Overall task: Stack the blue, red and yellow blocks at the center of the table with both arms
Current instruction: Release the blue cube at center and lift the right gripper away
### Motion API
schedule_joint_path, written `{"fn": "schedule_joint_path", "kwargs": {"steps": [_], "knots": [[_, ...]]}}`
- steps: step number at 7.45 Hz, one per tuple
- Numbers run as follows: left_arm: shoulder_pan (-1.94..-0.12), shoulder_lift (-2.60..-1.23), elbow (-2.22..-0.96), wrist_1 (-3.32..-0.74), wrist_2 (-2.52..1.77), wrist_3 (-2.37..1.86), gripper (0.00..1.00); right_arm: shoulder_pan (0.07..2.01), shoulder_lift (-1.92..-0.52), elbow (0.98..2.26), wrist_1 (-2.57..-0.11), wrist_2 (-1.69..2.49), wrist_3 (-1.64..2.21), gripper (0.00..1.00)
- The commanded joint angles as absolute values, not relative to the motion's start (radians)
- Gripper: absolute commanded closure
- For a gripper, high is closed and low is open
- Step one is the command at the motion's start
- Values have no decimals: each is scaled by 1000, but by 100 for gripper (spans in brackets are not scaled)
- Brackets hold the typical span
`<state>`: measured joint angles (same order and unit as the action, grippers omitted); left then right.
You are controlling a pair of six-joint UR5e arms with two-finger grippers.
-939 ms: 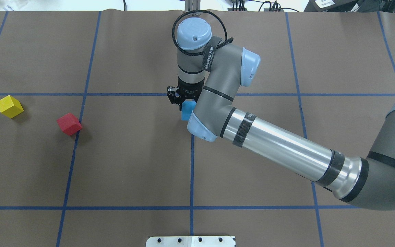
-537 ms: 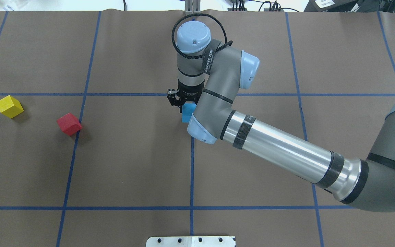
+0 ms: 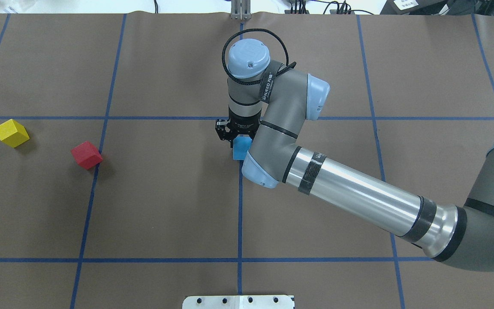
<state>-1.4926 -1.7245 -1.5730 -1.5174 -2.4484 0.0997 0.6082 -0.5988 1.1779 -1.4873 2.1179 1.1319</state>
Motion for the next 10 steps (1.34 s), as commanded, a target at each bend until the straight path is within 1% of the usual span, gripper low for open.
{"fn": "schedule_joint_path", "kwargs": {"steps": [1, 3, 4, 5, 6, 7, 8, 9, 10], "knots": [[-1493, -1724, -1574, -1554, -2442, 101, 0, 615, -600, 1210, -1486, 2117, 1137, 0], [-1490, -1718, -1580, -1574, -2442, 92, 0, 638, -606, 1244, -1486, 2117, 1134, 0], [-1471, -1721, -1589, -1578, -2442, -14, 0, 670, -645, 1314, -1489, 2123, 1118, 0], [-1421, -1718, -1607, -1632, -2441, -147, 0, 710, -714, 1398, -1491, 2134, 1106, 0], [-1383, -1685, -1603, -1714, -2434, -285, 0, 742, -803, 1492, -1499, 2132, 1038, 0], [-1346, -1643, -1597, -1849, -2378, -437, 0, 780, -874, 1546, -1499, 2132, 981, 0], [-1303, -1626, -1597, -1949, -2334, -560, 0, 814, -912, 1564, -1499, 2138, 921, 0], [-1273, -1626, -1606, -1962, -2318, -659, 0, 836, -939, 1568, -1499, 2143, 879, 0], [-1232, -1629, -1643, -1963, -2310, -767, 0, 857, -955, 1571, -1499, 2144, 852, 0]]}}
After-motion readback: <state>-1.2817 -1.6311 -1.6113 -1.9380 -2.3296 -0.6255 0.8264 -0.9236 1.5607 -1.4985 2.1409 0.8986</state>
